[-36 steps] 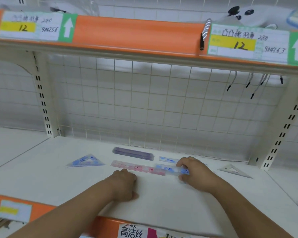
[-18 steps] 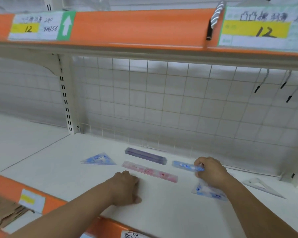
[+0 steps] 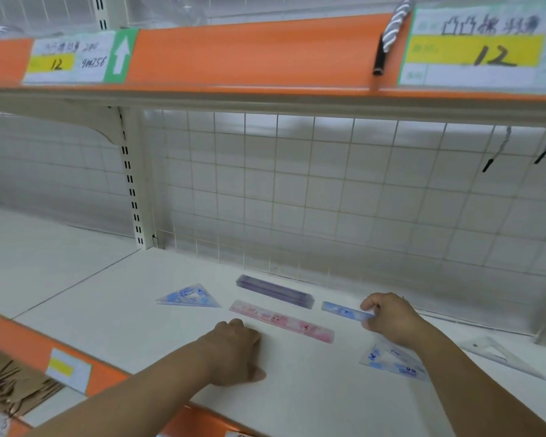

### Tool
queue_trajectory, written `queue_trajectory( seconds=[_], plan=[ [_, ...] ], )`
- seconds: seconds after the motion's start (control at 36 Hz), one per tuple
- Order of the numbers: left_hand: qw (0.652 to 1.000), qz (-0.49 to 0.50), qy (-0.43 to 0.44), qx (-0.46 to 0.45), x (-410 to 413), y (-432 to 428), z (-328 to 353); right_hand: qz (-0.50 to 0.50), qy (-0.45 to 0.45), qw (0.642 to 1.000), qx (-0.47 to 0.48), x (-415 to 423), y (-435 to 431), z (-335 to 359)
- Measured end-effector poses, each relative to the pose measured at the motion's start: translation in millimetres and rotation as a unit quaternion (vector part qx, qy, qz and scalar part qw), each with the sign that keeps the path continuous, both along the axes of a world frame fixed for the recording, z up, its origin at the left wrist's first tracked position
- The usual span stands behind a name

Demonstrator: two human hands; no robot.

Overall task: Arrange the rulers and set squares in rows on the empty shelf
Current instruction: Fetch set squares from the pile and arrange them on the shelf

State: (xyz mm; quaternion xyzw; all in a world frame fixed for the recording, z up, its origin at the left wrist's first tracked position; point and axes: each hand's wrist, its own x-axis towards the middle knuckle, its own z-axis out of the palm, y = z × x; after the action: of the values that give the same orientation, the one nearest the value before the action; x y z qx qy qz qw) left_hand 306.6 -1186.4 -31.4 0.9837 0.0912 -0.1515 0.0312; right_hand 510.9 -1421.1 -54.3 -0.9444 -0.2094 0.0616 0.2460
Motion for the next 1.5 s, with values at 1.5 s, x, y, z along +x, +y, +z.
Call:
queue_trajectory(
  seconds=[1.5],
  plan=[
    [0.98,-0.044,-0.192,-0.028,-47.7,-84.0,31.7,-0.001,-0.15,0.974,-0.171,-202.2,-38.1,55.6]
  ],
)
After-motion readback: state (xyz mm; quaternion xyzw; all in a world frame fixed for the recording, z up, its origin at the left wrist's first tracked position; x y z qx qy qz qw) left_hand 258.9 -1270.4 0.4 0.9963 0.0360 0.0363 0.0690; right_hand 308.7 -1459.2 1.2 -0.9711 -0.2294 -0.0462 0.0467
